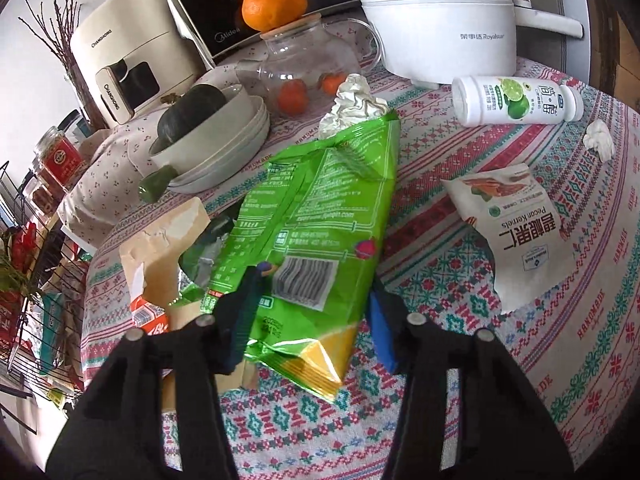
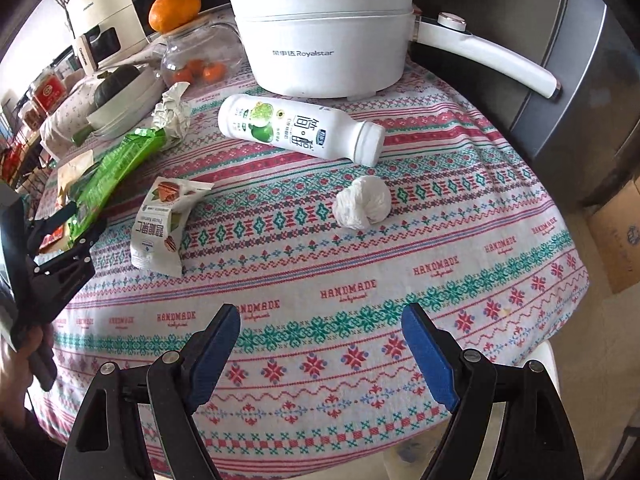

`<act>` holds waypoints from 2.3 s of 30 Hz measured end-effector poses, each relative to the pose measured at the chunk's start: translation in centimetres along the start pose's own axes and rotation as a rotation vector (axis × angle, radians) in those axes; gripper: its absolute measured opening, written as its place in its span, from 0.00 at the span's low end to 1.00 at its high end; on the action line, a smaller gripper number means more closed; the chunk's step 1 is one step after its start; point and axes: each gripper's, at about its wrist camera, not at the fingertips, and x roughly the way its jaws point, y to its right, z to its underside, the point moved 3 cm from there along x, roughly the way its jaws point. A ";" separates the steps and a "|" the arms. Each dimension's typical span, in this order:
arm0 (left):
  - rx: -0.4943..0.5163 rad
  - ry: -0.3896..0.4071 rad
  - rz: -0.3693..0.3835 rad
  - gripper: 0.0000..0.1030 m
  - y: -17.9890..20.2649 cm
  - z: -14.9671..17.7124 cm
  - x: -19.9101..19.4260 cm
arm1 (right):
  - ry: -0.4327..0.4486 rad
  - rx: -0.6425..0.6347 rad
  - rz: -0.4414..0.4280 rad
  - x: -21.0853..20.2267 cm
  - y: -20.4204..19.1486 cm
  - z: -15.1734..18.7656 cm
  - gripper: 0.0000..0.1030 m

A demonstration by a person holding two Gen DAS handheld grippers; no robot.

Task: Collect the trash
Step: 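Move both grippers back toward the table items, then grasp the green onion-rings bag with the left gripper while the right grasps the nut pouch, then carry the bag and pouch over the white bin and release both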

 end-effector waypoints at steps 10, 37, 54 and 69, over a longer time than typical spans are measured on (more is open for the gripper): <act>-0.207 0.060 0.108 0.03 -3.5 -1.1 -3.6 | 0.005 -0.011 -0.115 2.2 -4.7 -2.1 0.82; -0.372 0.082 0.318 0.02 -4.4 0.7 -11.6 | 0.016 -0.038 -0.214 5.8 -10.1 -3.6 0.11; -0.341 0.078 0.449 0.02 -0.1 1.4 -16.5 | 0.122 -0.119 -0.053 -6.5 -1.2 3.0 0.10; -0.263 0.075 0.662 0.02 6.6 0.9 -19.8 | 0.214 -0.015 -0.048 -12.6 6.6 7.9 0.10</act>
